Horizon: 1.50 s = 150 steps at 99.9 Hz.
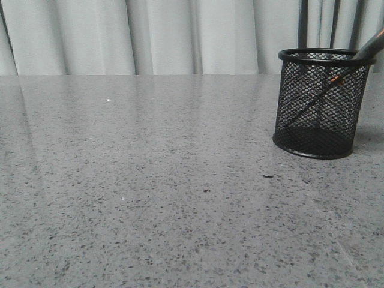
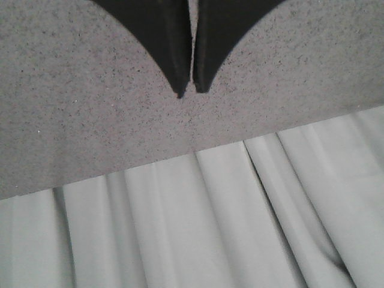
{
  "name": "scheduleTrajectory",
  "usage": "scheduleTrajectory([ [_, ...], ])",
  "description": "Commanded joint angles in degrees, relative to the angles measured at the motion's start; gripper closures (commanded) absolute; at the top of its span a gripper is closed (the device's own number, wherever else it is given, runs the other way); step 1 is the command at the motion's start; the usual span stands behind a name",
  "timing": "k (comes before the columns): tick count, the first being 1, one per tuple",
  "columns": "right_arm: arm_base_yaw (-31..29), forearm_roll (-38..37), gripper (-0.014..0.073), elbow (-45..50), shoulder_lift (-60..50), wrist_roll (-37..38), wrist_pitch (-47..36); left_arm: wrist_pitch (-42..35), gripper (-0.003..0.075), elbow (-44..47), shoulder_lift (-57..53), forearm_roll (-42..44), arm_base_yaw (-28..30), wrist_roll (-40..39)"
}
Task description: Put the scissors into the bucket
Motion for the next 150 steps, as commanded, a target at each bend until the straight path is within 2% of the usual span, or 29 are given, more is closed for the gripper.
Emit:
scheduleTrajectory([
  [1, -0.05, 0.37, 0.0662, 3.35, -3.96, -0.50, -6.73, -7.55, 0.0741, 5.27, -7.28, -3.92, 0.18, 0.19],
  [10, -0.05, 0.73, 0.0662, 7.12, -7.13, -0.50, -9.06, -8.82, 0.0741, 9.08, -13.23, -6.24, 0.18, 0.18],
  [21, -0.05, 1.53, 0.0662, 8.63, -8.09, -0.50, -13.80, -8.81, 0.0741, 9.52, -17.21, -6.69, 0.18, 0.18],
  [47, -0.05, 1.53, 0.0662, 8.63, -8.09, -0.50, -12.94, -6.88, 0.0741, 9.52, -17.23, -6.69, 0.18, 0.18],
  [126, -0.05, 1.92, 0.0662, 8.63, -8.09, -0.50, -12.94, -7.70, 0.0741, 9.52, -17.23, -5.38, 0.18, 0.02],
  [133, -0.05, 1.92, 0.0662, 8.63, -8.09, -0.50, -12.94, -9.76, 0.0741, 10.25, -17.23, 0.95, 0.18, -6.71],
  [143, -0.05, 1.92, 0.0662, 8.63, -8.09, -0.50, -12.94, -14.62, 0.0741, 12.67, -17.23, 19.81, 0.18, -29.16],
  [150, -0.05, 1.92, 0.0662, 8.63, -8.09, -0.50, -12.94, -16.87, 0.0741, 15.23, -17.23, 27.32, 0.18, -37.69],
])
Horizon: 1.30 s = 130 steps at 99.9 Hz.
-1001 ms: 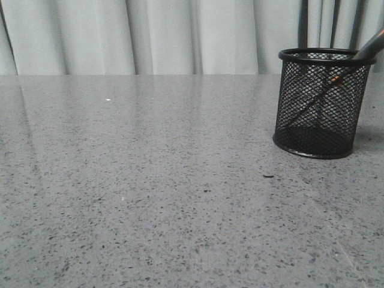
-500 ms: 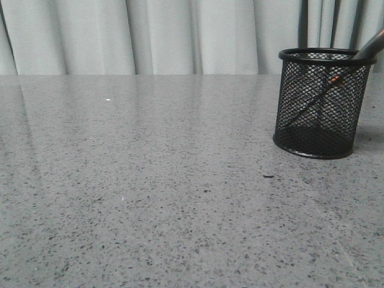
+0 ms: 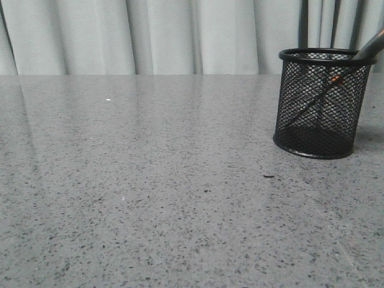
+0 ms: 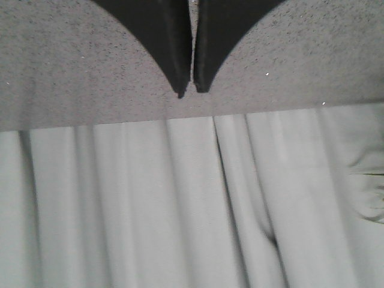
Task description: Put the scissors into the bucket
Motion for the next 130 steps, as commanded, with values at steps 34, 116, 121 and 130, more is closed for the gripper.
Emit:
scheduleTrajectory([
  [34, -0.05, -0.18, 0.0662, -1.60, 0.28, -0.50, -4.67, -8.39, 0.0741, 11.54, -1.99, 14.30, 0.18, -20.56],
  [116, -0.05, -0.18, 0.0662, -1.60, 0.28, -0.50, -4.67, -9.12, 0.0741, 12.71, -1.99, 14.30, 0.18, -20.56],
  [121, -0.05, -0.18, 0.0662, -1.60, 0.28, -0.50, -4.67, -9.12, 0.0741, 12.71, -1.99, 14.30, 0.18, -20.56],
  [130, -0.05, -0.18, 0.0662, -1.60, 0.28, -0.50, -4.67, -9.12, 0.0741, 12.71, -1.99, 14.30, 0.18, -20.56],
])
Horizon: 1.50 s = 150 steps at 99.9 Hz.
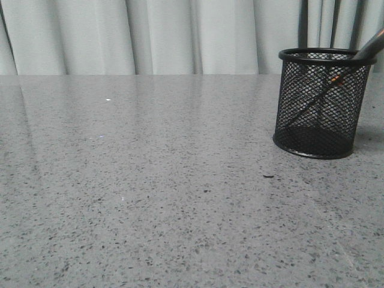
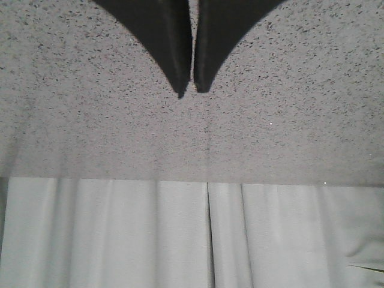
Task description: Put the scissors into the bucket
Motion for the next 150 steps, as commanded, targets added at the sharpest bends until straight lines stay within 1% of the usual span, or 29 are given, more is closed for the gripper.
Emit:
scheduleTrajectory([
  [1, -0.05, -0.18, 0.0662, -1.60, 0.28, -0.50, -4.45, -4.94, 0.0741, 0.99, -1.59, -0.47, 0.18, -0.55],
  [45, -0.05, -0.18, 0.0662, -1.34, 0.28, -0.50, -4.45, -4.94, 0.0741, 0.99, -1.59, -0.47, 0.18, -0.55],
  [51, -0.05, -1.35, 0.0662, -0.90, 0.02, -0.50, -4.03, -4.94, 0.0741, 0.99, -1.59, -0.47, 0.18, -0.55],
  [69, -0.16, -7.16, 0.0662, 1.58, -2.93, -0.38, 2.25, -4.94, 0.0741, 0.99, -1.59, -0.47, 0.18, -0.55],
  [84, -2.09, -18.53, 0.0662, 4.88, -6.36, 10.23, 3.41, -4.94, 0.0741, 0.99, -1.59, -0.47, 0.18, -0.55],
  [88, -2.46, -20.02, 0.0662, 5.67, -7.39, 11.87, 4.16, -4.94, 0.0741, 0.99, -1.59, -0.47, 0.18, -0.55],
  [94, -2.56, -21.45, 0.0662, 6.95, -8.83, 12.03, 4.38, -4.94, 0.0741, 0.99, -1.59, -0.47, 0.18, -0.55],
  [118, -2.56, -21.93, 0.0662, 13.47, -15.54, 12.03, 3.99, -4.94, 0.0741, 0.99, -1.59, -0.47, 0.18, -0.55],
  [123, -2.81, -21.93, 0.0662, 13.35, -17.50, 12.03, 6.54, -4.94, 0.0741, 0.99, -1.59, -0.47, 0.18, -0.55],
  [150, -4.03, -22.35, 0.0662, 13.35, -17.22, 12.03, 6.79, -4.94, 0.0741, 0.99, -1.48, -0.47, 0.18, -0.55],
])
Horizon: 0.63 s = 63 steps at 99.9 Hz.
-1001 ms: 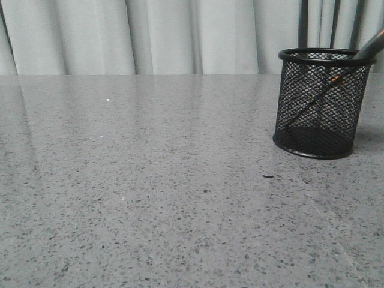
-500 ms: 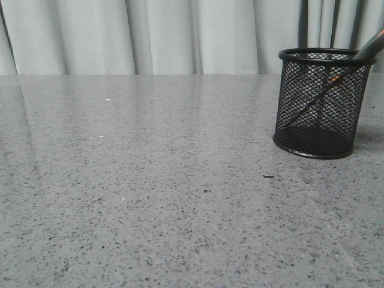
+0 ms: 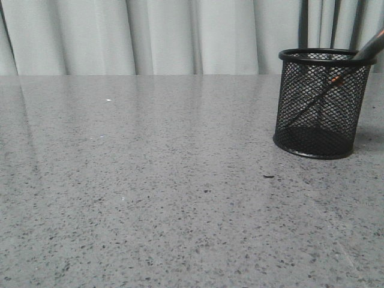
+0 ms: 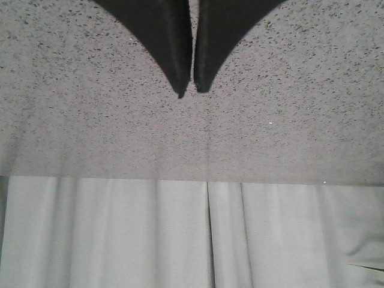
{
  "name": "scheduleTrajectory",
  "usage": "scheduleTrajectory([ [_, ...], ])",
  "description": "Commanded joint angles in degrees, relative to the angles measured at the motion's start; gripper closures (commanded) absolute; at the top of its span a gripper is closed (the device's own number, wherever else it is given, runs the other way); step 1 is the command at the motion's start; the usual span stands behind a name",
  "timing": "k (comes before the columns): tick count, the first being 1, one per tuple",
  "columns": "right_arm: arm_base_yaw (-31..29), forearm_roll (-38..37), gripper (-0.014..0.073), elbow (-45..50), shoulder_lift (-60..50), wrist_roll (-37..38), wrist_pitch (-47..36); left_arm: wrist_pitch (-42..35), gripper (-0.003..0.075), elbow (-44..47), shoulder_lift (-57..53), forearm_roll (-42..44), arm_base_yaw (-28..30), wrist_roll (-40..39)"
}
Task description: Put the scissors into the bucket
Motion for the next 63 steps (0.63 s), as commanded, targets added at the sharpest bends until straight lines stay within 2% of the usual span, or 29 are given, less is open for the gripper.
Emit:
scheduleTrajectory([
  [1, -0.45, -0.90, 0.0662, 1.40, -1.05, -0.11, -3.48, -4.80, 0.0741, 0.99, -1.48, -0.47, 0.18, -0.55],
  [63, -0.45, -0.90, 0.0662, 1.40, -1.05, -0.11, -2.69, -4.80, 0.0741, 0.99, -1.48, -0.47, 0.18, -0.55],
])
